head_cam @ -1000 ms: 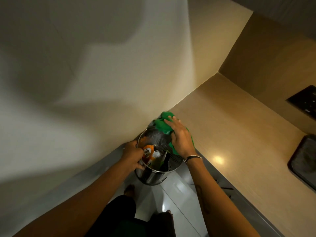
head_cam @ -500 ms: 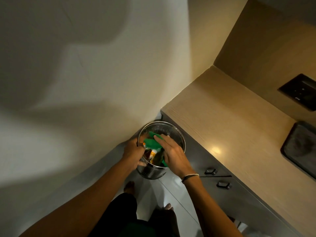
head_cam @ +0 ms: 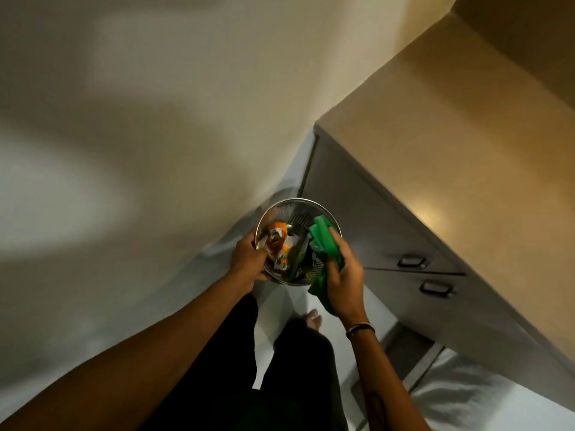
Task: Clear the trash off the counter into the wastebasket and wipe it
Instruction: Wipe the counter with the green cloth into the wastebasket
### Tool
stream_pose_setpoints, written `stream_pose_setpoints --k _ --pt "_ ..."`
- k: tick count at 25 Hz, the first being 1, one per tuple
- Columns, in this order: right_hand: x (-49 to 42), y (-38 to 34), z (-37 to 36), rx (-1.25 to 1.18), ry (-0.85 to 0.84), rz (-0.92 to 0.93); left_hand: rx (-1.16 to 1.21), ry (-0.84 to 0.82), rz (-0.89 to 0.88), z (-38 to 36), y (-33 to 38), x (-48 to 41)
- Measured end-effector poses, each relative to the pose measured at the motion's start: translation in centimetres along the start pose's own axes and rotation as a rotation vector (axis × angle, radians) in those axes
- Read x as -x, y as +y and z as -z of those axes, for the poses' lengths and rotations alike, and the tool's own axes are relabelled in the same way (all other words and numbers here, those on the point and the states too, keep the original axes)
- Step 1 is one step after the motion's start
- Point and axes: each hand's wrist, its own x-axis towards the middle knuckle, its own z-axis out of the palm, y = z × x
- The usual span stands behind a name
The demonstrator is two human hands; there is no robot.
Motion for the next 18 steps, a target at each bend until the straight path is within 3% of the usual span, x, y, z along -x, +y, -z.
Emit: stream_pose_setpoints --k 4,8,13,18 --pt "-0.5 9.4 -2.7 -0.162 0.105 -0.204 0.095 0.033 0.111 -1.9 -7.5 -7.5" --pt "-4.0 20.9 -6.5 -0.094 0.072 -0.362 0.08 0.006 0.18 -5.4 -15.6 -17.3" --pt "-9.6 32.0 -10.4 0.021 0.039 -0.336 0.095 0.008 0.174 -9.6 -21.8 -28.5" --pt "-13.7 39.2 -12.2 0.056 0.014 -0.331 0.069 -0.011 0.017 -12.6 -24.4 -36.4"
